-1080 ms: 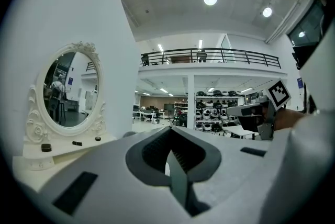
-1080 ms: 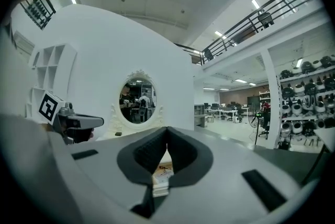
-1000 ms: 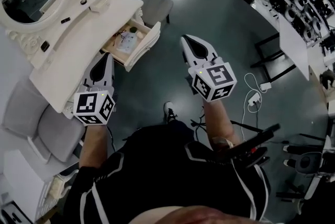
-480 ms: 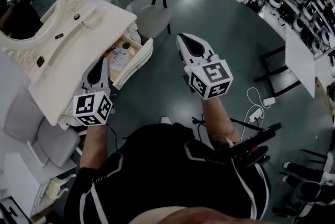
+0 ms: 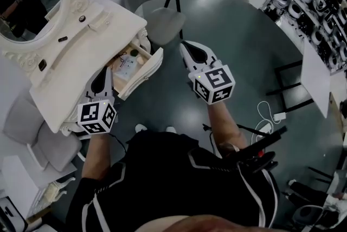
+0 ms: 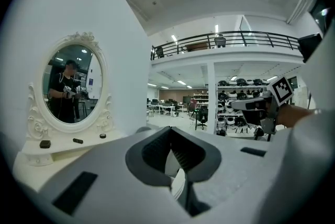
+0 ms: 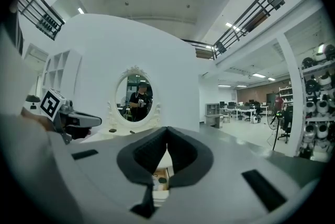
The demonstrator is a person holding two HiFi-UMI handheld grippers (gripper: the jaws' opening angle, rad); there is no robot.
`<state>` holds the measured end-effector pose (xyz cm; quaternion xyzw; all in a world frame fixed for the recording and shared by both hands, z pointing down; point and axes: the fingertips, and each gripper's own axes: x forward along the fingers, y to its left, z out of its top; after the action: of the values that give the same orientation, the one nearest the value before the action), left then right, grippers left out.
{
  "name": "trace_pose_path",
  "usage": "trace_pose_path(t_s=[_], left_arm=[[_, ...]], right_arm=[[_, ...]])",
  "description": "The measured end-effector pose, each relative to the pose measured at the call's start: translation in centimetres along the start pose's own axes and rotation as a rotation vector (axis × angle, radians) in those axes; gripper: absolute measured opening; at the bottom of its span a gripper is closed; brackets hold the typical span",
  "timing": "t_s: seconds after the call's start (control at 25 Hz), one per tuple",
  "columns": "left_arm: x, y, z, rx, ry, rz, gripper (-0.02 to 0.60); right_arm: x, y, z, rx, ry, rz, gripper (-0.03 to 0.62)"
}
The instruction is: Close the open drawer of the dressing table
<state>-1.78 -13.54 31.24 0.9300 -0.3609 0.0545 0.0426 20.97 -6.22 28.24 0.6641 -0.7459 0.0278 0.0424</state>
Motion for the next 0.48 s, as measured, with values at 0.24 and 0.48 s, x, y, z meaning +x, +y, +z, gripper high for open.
trace_pose_path(t_s=[0.24, 0.48], left_arm=[[0.7, 4.5, -2.7, -0.017, 0.051, -0.001, 0.005], [1.2, 8.0, -7.9, -0.023, 0.133, -0.036, 0.005]], right_arm=[[4.7, 1.1, -2.1, 0.006, 0.043, 0.007, 0.005], [9.1, 1.7, -7.1, 0.039, 0.128, -0.02, 0.006]])
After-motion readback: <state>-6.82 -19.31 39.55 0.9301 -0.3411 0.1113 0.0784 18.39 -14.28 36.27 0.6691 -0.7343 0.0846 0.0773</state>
